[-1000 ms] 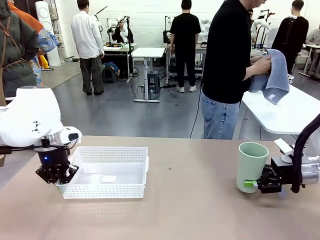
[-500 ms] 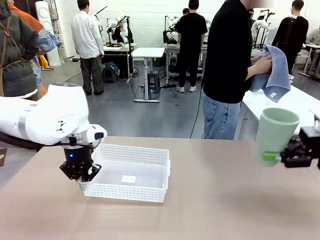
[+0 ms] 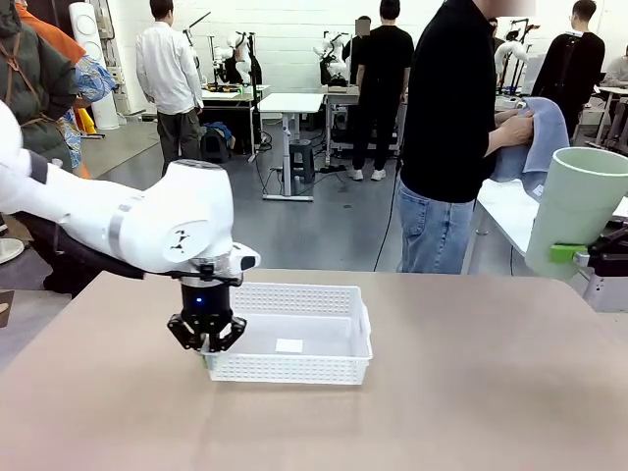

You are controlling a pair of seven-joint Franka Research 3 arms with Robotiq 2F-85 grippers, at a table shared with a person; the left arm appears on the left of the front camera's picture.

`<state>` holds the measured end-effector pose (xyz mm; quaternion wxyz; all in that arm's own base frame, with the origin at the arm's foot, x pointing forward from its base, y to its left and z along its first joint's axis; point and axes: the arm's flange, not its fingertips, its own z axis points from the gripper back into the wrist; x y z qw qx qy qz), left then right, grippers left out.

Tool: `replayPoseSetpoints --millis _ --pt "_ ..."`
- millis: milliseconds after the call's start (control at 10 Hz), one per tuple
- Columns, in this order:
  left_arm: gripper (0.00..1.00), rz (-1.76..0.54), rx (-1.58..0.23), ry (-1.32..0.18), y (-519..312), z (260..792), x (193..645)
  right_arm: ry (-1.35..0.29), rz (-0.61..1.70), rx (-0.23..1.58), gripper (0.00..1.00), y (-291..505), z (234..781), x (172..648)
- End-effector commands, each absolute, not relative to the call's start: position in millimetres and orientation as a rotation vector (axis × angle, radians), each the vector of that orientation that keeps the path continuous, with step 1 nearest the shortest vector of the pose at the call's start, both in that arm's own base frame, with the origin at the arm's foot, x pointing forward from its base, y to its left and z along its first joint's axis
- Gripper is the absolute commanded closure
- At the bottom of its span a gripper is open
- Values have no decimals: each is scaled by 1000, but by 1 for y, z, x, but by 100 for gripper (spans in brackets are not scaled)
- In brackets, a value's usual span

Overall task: Clean and organize the cups into the basket.
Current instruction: Pick up the Organizing basket and move it to the center of the table, then pick up the Reusable plastic cup from the right side of the table and place it inside the Organizing basket.

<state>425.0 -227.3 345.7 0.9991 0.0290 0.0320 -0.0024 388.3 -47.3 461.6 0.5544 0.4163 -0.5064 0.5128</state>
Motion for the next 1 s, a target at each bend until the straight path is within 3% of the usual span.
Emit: replayPoseSetpoints --millis 0,800,900 --pt "100 17 110 75 -255 336 434 -1203 1234 985 100 -42 457 386" --pt "100 -18 44 67 -264 343 434 -1203 1234 985 100 -42 457 386" --pt "100 -18 44 67 -264 343 434 -1190 1222 987 21 -43 459 388"
